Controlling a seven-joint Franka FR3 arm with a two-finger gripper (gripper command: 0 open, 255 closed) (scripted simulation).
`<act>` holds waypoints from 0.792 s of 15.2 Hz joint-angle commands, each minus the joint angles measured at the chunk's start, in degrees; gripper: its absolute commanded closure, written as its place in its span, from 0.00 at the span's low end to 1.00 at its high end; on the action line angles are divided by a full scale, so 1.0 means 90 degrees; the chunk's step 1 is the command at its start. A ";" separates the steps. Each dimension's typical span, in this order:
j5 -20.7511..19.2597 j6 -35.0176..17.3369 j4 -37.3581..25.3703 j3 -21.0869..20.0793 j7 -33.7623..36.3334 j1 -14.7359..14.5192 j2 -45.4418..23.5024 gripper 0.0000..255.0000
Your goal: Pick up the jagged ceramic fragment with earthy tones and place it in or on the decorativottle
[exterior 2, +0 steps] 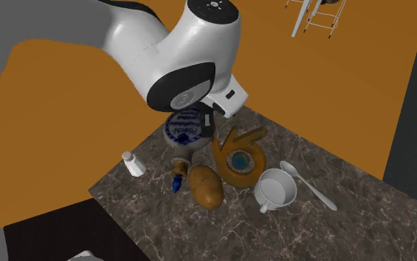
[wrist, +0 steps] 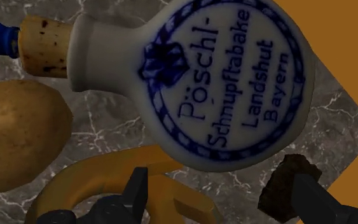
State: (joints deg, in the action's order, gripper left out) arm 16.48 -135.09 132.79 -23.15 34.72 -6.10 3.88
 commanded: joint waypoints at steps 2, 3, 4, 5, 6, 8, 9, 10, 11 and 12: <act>-0.0174 -0.0415 -0.0439 -0.0116 0.0474 -0.0069 -0.0665 0.00; -0.0262 -0.0539 -0.0612 -0.0139 0.0645 -0.0106 -0.0901 0.00; -0.0358 -0.0654 -0.0792 -0.0152 0.0817 -0.0151 -0.1137 0.00; -0.0458 -0.0760 -0.0980 -0.0154 0.0989 -0.0205 -0.1372 0.00; -0.0561 -0.0856 -0.1177 -0.0142 0.1159 -0.0270 -0.1606 0.00; -0.0764 -0.1021 -0.1596 -0.0094 0.1489 -0.0420 -0.2070 0.00; -0.0861 -0.1088 -0.1819 -0.0057 0.1646 -0.0504 -0.2300 0.00; -0.0952 -0.1147 -0.2051 -0.0013 0.1798 -0.0595 -0.2528 0.00; -0.0984 -0.1167 -0.2145 0.0010 0.1854 -0.0635 -0.2617 0.00; -0.1012 -0.1227 -0.2157 0.0025 0.1873 -0.0664 -0.2690 0.00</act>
State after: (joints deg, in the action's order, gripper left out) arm 7.71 -145.38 113.94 -23.15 51.18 -11.79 -19.19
